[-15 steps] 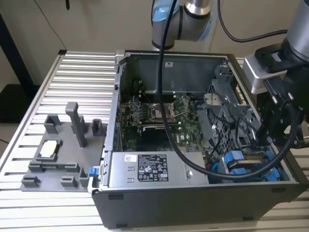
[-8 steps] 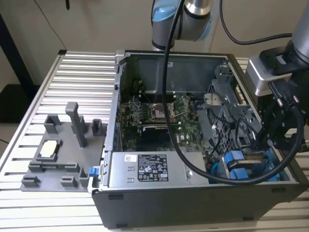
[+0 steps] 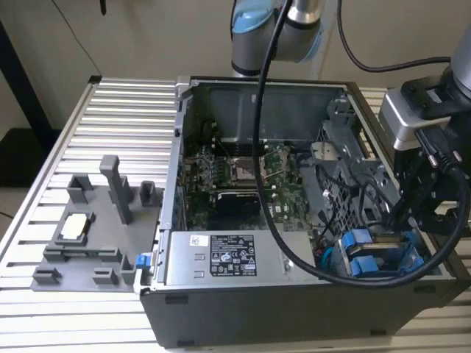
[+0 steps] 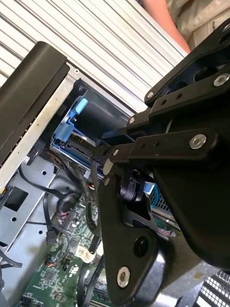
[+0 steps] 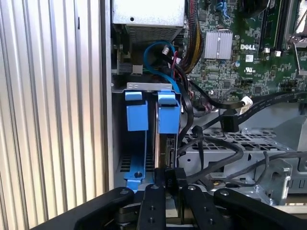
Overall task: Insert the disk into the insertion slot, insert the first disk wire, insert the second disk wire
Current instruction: 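Insert the first disk wire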
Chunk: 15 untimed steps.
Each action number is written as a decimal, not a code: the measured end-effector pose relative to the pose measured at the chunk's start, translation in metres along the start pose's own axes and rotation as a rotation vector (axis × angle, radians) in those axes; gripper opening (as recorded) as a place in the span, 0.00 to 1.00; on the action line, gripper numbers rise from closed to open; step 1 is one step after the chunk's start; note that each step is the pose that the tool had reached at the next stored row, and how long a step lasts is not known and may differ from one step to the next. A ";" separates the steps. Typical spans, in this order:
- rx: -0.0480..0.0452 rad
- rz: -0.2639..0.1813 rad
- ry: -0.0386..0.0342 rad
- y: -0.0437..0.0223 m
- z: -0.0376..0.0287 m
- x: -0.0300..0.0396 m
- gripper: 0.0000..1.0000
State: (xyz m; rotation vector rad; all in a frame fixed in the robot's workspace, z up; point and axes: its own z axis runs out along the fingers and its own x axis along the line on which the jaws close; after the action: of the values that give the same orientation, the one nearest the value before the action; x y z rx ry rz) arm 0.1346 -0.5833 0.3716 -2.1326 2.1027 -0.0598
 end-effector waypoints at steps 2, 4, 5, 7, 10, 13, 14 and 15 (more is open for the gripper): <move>-0.0048 0.002 0.0000 -0.0012 0.0013 0.0005 0.20; -0.0098 0.003 0.0003 -0.0027 0.0024 0.0010 0.20; -0.0124 0.004 0.0003 -0.0034 0.0029 0.0011 0.20; -0.0173 0.006 0.0004 -0.0049 0.0042 0.0012 0.20; -0.0224 0.012 0.0011 -0.0058 0.0068 0.0014 0.20; -0.0259 0.020 0.0014 -0.0066 0.0091 0.0016 0.20; -0.0274 0.021 0.0016 -0.0074 0.0096 0.0017 0.20; -0.0307 0.021 0.0017 -0.0090 0.0101 0.0017 0.20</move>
State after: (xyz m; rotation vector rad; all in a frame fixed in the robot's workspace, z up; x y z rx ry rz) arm 0.1448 -0.5842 0.3627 -2.1276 2.1405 -0.0273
